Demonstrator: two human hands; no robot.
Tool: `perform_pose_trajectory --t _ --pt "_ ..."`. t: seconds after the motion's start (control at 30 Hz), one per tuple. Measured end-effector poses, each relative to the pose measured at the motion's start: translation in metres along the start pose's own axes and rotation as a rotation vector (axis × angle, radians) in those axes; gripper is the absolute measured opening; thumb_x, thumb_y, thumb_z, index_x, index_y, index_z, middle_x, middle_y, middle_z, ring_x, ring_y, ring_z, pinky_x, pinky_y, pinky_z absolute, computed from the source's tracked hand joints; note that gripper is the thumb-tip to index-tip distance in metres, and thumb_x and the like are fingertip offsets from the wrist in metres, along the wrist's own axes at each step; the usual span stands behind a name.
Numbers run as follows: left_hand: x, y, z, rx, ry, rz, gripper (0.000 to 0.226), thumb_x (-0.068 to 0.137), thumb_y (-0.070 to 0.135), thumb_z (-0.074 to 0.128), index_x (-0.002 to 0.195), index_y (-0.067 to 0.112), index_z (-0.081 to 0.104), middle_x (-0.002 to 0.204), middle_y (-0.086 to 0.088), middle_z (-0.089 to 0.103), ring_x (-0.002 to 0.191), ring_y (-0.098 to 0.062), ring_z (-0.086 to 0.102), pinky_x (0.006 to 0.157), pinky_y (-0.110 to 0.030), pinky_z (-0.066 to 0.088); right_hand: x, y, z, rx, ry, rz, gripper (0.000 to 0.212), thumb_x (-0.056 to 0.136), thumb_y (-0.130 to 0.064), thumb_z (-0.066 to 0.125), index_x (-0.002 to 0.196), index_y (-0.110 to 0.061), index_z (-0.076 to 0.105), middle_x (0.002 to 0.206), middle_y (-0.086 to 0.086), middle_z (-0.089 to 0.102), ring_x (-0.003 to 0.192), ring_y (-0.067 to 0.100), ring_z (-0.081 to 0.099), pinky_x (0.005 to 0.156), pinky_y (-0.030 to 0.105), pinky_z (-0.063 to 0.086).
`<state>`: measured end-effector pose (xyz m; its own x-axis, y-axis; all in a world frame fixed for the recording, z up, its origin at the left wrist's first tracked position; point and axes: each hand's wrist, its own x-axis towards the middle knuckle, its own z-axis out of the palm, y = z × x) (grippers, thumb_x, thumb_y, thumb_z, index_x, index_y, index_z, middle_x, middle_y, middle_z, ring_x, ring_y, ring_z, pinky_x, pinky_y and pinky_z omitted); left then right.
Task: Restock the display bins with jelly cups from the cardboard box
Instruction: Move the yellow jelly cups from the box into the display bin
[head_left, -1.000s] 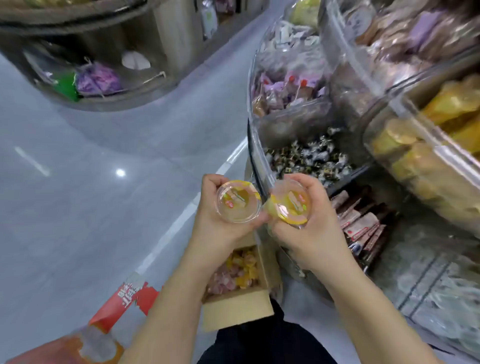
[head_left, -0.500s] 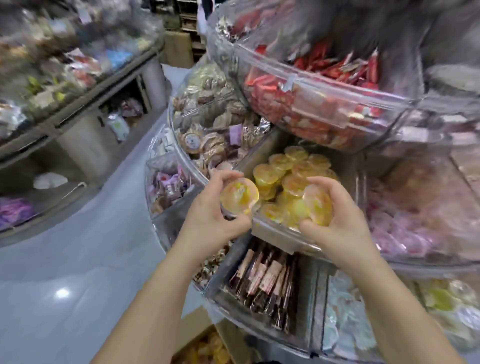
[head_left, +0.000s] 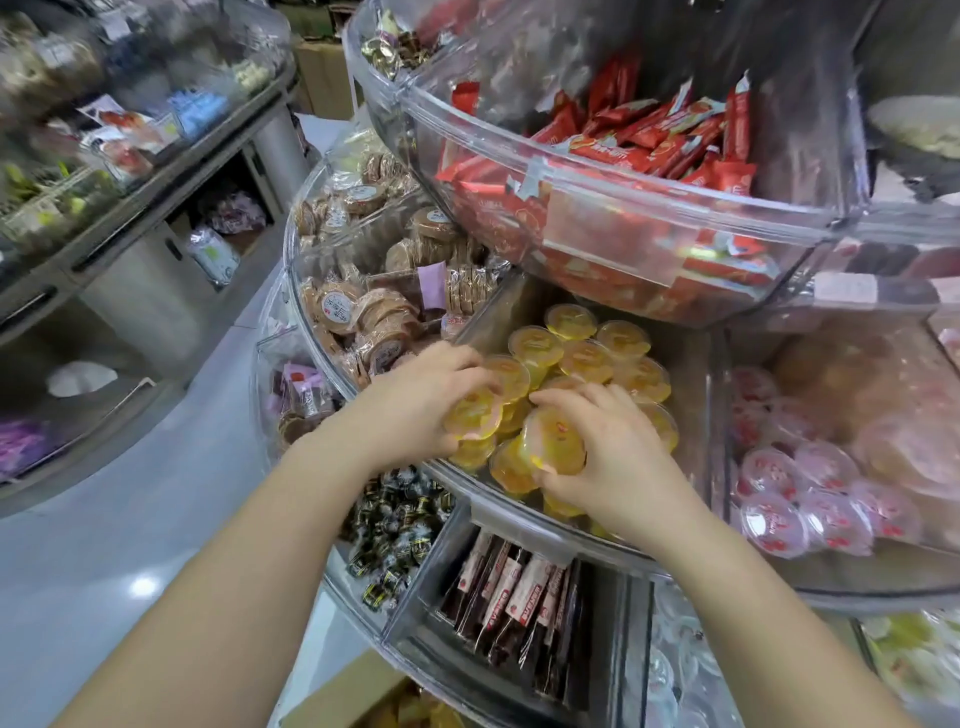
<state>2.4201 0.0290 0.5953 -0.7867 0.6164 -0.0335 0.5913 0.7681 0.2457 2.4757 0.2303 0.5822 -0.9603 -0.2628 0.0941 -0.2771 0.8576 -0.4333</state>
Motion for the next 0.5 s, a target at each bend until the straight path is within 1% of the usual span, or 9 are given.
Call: perform_pose_trajectory --t 0.07,0.13,0.2,0.27,0.33,0.4,0.47,0.5 --pt "0.005 -0.003 0.001 0.21 0.014 0.084 0.052 0.079 0.026 0.066 0.128 0.03 0.049 0.128 0.008 0.05 0.112 -0.014 0.041 0.093 -0.031 0.04 0.005 -0.001 0.004 -0.044 -0.015 -0.046 0.059 0.071 -0.031 0.072 0.126 -0.025 0.05 0.12 -0.005 0.053 0.115 0.016 0.04 0.096 0.031 0.037" --pt "0.006 -0.007 0.003 0.298 0.05 0.109 0.052 0.08 0.033 0.067 0.129 0.033 0.048 0.128 0.011 0.052 0.111 -0.015 0.042 0.087 -0.029 0.038 0.008 0.0 0.01 -0.09 -0.03 -0.084 0.053 0.072 -0.032 0.072 0.121 -0.024 0.053 0.117 -0.006 0.053 0.114 0.016 0.04 0.092 0.029 0.036" --pt "0.004 -0.01 0.005 0.286 0.078 0.117 0.058 0.074 0.036 0.073 0.127 0.03 0.052 0.125 0.007 0.056 0.111 -0.018 0.045 0.084 -0.032 0.037 0.009 0.001 0.015 -0.116 -0.035 -0.106 0.048 0.072 -0.032 0.071 0.116 -0.024 0.055 0.114 -0.006 0.055 0.112 0.017 0.04 0.088 0.028 0.035" --pt "0.001 -0.012 0.003 0.232 0.069 0.12 0.065 0.064 0.04 0.079 0.124 0.024 0.058 0.121 0.004 0.059 0.111 -0.022 0.047 0.085 -0.035 0.04 0.012 0.002 0.018 -0.117 -0.027 -0.116 0.045 0.071 -0.034 0.072 0.111 -0.024 0.057 0.11 -0.007 0.056 0.11 0.018 0.042 0.087 0.028 0.035" --pt "0.0 -0.013 0.0 0.167 0.057 0.112 0.064 0.062 0.043 0.079 0.12 0.02 0.062 0.119 0.003 0.063 0.109 -0.022 0.05 0.087 -0.038 0.044 0.014 0.004 0.019 -0.12 -0.033 -0.134 0.046 0.069 -0.038 0.073 0.11 -0.025 0.057 0.109 -0.008 0.057 0.109 0.018 0.042 0.084 0.026 0.032" --pt "-0.002 -0.011 -0.001 0.149 0.079 0.142 0.052 0.065 0.039 0.08 0.112 0.02 0.068 0.113 0.004 0.068 0.102 -0.022 0.058 0.083 -0.038 0.048 0.015 0.006 0.018 -0.112 -0.052 -0.153 0.048 0.068 -0.041 0.073 0.11 -0.026 0.056 0.109 -0.01 0.058 0.108 0.017 0.042 0.082 0.025 0.029" --pt "-0.005 -0.011 0.0 0.122 0.128 0.19 0.038 0.064 0.023 0.083 0.1 0.017 0.073 0.104 0.004 0.073 0.088 -0.02 0.067 0.076 -0.037 0.053 0.014 0.007 0.017 -0.088 -0.035 -0.162 0.044 0.068 -0.041 0.073 0.107 -0.026 0.058 0.106 -0.011 0.06 0.106 0.018 0.044 0.08 0.025 0.027" --pt "-0.007 -0.011 0.0 0.101 0.145 0.205 0.035 0.062 0.016 0.084 0.096 0.016 0.075 0.101 0.004 0.074 0.083 -0.019 0.069 0.074 -0.037 0.054 0.014 0.007 0.017 -0.077 -0.016 -0.157 0.042 0.068 -0.042 0.073 0.104 -0.026 0.059 0.103 -0.011 0.061 0.104 0.017 0.045 0.079 0.025 0.026"
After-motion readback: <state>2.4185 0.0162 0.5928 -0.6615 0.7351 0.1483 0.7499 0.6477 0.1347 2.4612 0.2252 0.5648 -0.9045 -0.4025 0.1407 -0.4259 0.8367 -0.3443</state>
